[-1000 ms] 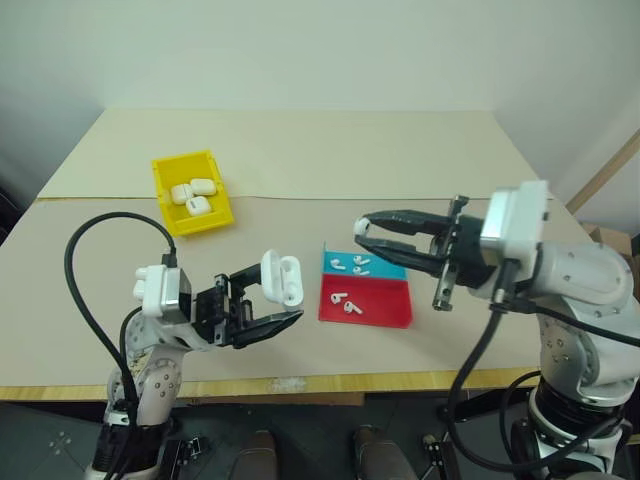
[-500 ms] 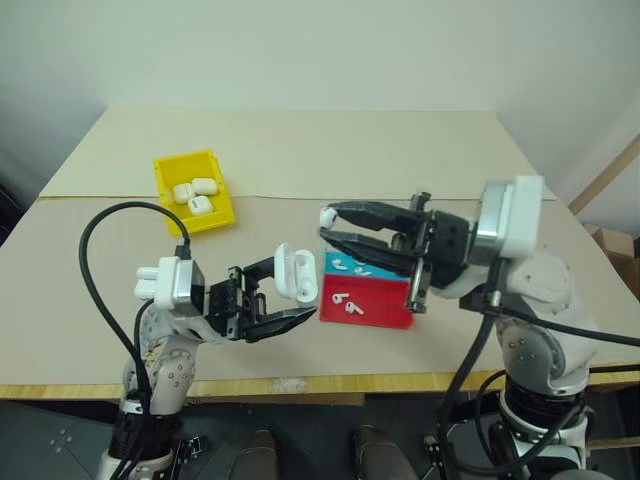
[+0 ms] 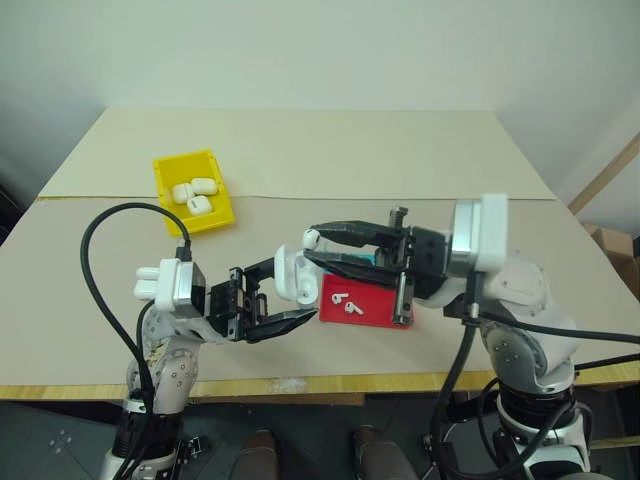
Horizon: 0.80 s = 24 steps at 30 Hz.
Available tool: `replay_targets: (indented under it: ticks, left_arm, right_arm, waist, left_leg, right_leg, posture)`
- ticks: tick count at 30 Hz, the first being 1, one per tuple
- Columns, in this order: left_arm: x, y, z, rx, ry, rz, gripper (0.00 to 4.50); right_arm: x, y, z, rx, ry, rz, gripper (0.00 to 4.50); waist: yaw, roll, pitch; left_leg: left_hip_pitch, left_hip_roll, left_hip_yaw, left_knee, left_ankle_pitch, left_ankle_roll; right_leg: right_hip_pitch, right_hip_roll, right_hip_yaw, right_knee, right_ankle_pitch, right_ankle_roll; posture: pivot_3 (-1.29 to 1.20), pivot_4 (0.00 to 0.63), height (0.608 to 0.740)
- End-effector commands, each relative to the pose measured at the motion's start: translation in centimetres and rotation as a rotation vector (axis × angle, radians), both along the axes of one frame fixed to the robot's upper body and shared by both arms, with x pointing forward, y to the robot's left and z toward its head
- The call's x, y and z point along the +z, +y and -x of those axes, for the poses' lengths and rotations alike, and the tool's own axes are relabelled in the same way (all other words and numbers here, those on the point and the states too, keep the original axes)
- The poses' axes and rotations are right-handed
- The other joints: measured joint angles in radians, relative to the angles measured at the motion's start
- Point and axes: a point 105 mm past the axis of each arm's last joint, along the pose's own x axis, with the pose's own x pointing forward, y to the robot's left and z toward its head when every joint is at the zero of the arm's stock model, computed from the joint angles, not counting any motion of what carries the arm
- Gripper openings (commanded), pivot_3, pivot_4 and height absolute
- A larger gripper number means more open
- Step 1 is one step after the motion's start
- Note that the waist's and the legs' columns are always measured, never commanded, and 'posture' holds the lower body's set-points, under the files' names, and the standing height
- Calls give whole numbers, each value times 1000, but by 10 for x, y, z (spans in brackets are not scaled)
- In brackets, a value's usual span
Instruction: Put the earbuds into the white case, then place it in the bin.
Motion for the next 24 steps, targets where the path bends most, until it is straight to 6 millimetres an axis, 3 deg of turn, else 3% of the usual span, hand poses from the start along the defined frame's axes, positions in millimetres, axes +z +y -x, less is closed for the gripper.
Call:
replay_targets:
  ticks: [1,18,24]
  left_arm:
    - [8,-2,3,-8,-47,14,2714]
    - [7,-3,5,-20,-57,12,2714]
    - [20,-4,1,-17,-66,16,2714]
  right_arm:
    - [2,1,5,11,-45,-4,735]
    - [-5,2,3,-12,-80,9,735]
    - [-8,3,3,-10,-94,26,735]
  waist:
    - [0,0,0]
    - [0,0,0]
    - [0,0,0]
  left_leg:
    - [0,0,0,0,0,0]
    - [0,0,0,0,0,0]
    - [0,0,0,0,0,0]
  right_leg:
    - [0,0,0,0,0,0]
    - [0,0,0,0,0,0]
    - [0,0,0,0,0,0]
  posture:
    - [0,150,740]
    - [0,150,740]
    - [0,150,740]
